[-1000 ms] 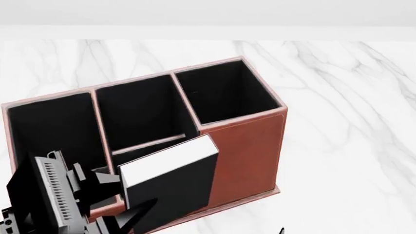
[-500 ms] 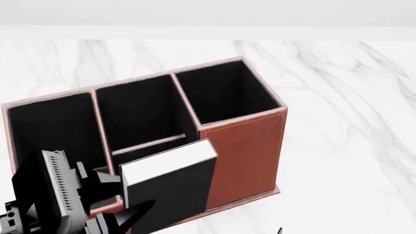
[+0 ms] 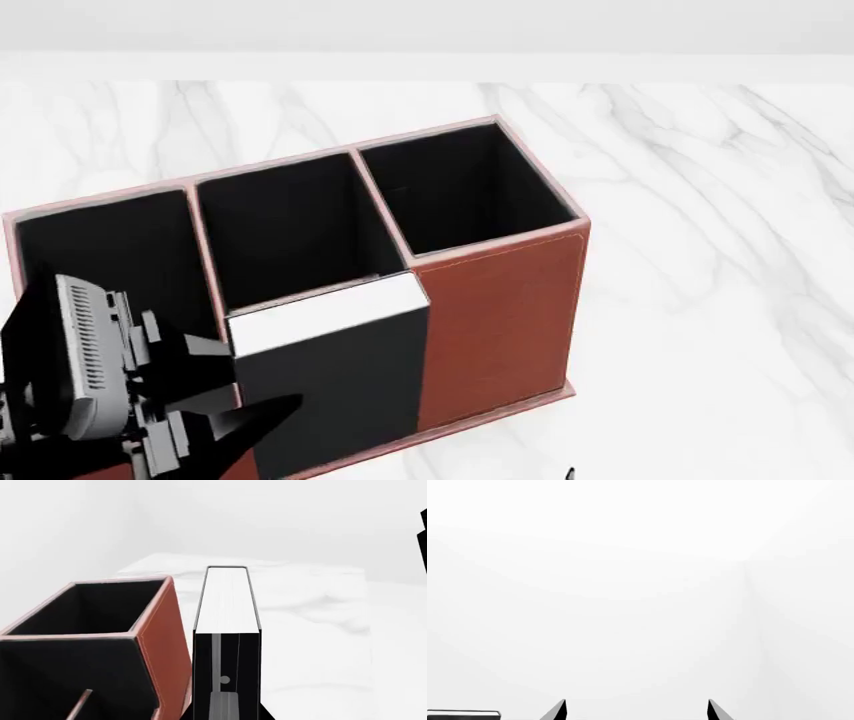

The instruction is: Pick up the book and place it in the back compartment of the caddy.

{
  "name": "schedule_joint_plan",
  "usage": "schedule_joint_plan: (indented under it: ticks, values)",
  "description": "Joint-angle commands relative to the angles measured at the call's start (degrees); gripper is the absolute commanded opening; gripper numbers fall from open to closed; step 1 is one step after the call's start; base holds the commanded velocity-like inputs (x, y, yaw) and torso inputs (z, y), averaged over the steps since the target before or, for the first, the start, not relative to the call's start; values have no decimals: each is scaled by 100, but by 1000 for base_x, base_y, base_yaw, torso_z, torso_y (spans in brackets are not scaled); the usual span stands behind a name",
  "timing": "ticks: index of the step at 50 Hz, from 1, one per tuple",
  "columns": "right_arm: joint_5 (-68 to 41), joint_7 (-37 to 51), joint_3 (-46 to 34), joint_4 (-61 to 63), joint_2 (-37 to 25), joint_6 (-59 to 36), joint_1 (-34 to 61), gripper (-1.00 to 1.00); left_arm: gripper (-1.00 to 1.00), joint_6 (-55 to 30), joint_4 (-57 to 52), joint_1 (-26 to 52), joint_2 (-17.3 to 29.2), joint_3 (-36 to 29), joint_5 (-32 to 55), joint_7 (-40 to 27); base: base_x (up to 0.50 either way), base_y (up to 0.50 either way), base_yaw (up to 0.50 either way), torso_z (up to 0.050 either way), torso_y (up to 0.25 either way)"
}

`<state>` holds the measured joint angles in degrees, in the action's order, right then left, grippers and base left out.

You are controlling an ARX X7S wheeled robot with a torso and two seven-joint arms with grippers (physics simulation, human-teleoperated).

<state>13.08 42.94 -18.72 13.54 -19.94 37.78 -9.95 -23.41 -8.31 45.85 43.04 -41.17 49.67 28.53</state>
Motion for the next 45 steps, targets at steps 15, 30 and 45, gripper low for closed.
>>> schedule_joint_plan:
  ticks: [15,30,45]
  values:
    - [12,38,-76,-54,-31,23,37,100,-100,-38,630,567,-108,135,104,439,0,0,0,0,1]
    - [10,69,-95,-47,-60,39,40,100,-100,0,1022,851,-226,16,-187,658,0,0,0,0,1]
    - [-2,87,-135,-86,-77,39,78,100,-100,369,2061,1085,-616,-78,-521,1087,0,0,0,1,1]
